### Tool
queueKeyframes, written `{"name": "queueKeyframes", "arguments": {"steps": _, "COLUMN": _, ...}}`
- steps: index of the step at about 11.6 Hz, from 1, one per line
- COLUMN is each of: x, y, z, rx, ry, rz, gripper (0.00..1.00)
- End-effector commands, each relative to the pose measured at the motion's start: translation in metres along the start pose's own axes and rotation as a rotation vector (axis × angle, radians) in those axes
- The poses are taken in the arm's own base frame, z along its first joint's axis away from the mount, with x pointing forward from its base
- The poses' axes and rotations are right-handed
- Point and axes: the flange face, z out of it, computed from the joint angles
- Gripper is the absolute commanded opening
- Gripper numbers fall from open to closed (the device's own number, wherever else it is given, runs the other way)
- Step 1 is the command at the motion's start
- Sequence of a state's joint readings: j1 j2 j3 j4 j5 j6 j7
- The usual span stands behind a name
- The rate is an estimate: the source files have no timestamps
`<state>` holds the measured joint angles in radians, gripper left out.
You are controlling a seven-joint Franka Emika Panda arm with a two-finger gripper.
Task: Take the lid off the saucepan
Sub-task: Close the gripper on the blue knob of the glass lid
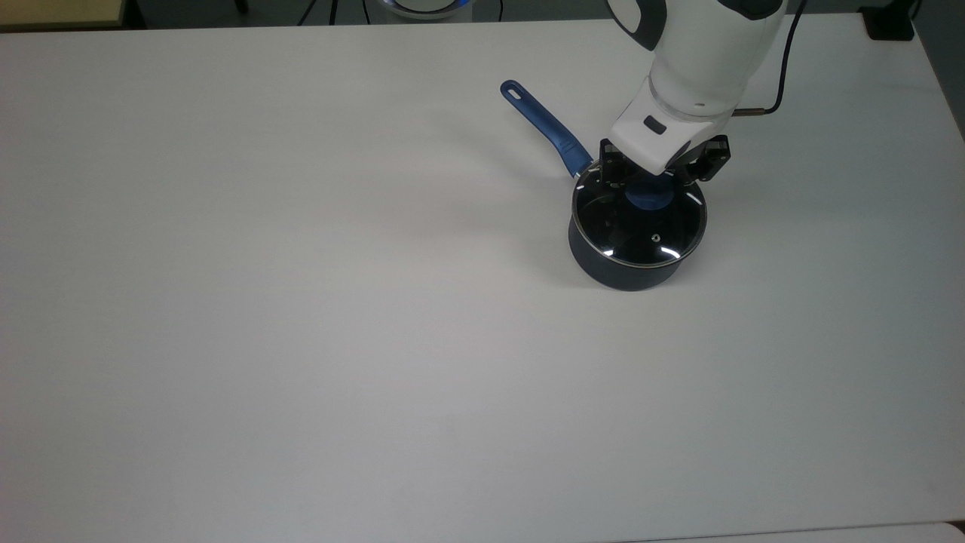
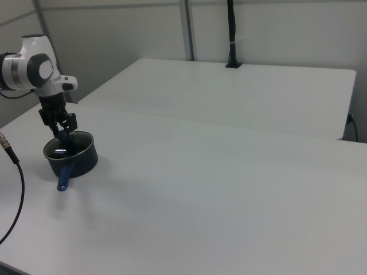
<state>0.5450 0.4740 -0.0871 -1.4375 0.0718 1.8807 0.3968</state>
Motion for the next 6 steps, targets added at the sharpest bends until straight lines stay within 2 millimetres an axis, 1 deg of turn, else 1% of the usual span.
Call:
{"name": "queueKeyframes", "arguments": {"steps": 1, "x": 0.002, "y": -0.006, "z": -0.002, "rx": -0.016, "ry": 0.03, "rz": 0.007, "gripper": 0.49}}
{"name": "queueKeyframes", "arguments": {"steps": 3, "x": 0.001, "y": -0.006, "z": -0.006, "rx": -0.014, "ry": 0.032, "rz": 0.005, "gripper": 0.49}}
{"name": "queueKeyframes", "arguments": {"steps": 4, "x": 0.0, "y": -0.007, "z": -0.013, "rx": -0.011, "ry": 0.039, "rz": 0.005, "gripper": 0.48}}
{"name": "queueKeyframes", "arguments": {"steps": 6, "x": 0.001, "y": -0.006, "z": -0.035, "rx": 0.003, "ry": 0.067, "rz": 0.006, "gripper": 0.48}}
